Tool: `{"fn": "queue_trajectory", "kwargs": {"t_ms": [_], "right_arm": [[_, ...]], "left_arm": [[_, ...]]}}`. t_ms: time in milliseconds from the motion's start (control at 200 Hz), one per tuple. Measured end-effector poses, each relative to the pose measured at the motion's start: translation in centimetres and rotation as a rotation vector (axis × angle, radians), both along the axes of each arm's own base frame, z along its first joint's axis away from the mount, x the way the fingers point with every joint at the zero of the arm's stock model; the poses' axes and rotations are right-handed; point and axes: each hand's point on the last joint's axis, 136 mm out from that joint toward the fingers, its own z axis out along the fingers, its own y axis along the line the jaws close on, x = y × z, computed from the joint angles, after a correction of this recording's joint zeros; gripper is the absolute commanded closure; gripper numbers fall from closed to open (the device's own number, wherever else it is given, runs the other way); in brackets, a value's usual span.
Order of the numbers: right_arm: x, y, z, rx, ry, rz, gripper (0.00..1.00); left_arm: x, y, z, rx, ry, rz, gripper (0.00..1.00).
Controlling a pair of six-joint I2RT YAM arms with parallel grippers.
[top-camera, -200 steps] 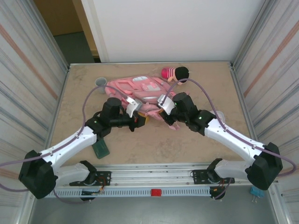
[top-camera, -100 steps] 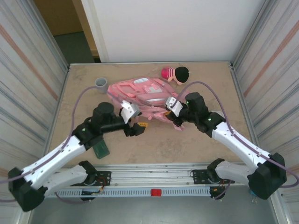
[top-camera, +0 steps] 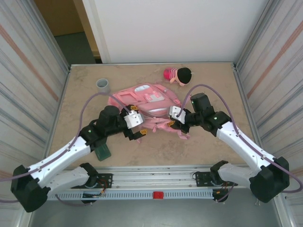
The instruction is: Pack books, pencil case, and school supplies into a backpack
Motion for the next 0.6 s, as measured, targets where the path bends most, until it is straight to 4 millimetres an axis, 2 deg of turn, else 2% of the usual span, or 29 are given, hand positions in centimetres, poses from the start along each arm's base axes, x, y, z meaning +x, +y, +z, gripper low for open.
{"fn": "queue_trajectory", "kwargs": {"t_ms": [276,341,416,461,521,596], "right_arm": [[-0.6,-0.5,-1.6,-0.074,0.030,0.052,1.00],[-0.7,-0.7,-1.9,-0.089,0.035,0.055,1.00],[-0.7,-0.9,-2.0,-0.101,0.036,0.051,0.98],[-0.7,-1.0,-2.1,-0.107,0.037,0.049,0.92],[-0.5,-1.2,-2.2,-0.113,0.041,0.036,0.71],[-0.2,-1.1,-1.7,-0.087,0.052,0.007,0.61]], "left_arm": [[-0.5,-2.3,-0.3,-0.056,0.079,-0.159,0.29],[-0.7,-2.8,-0.5,-0.061,0.098,-0.195,0.38],[-0.9,-3.4,-0.8,-0.066,0.118,-0.232,0.55],[-0.9,-3.6,-1.0,-0.070,0.141,-0.240,0.65],[-1.0,-3.9,-1.2,-0.074,0.166,-0.253,0.77],[-1.0,-4.2,-1.5,-0.087,0.214,-0.248,0.94]]}}
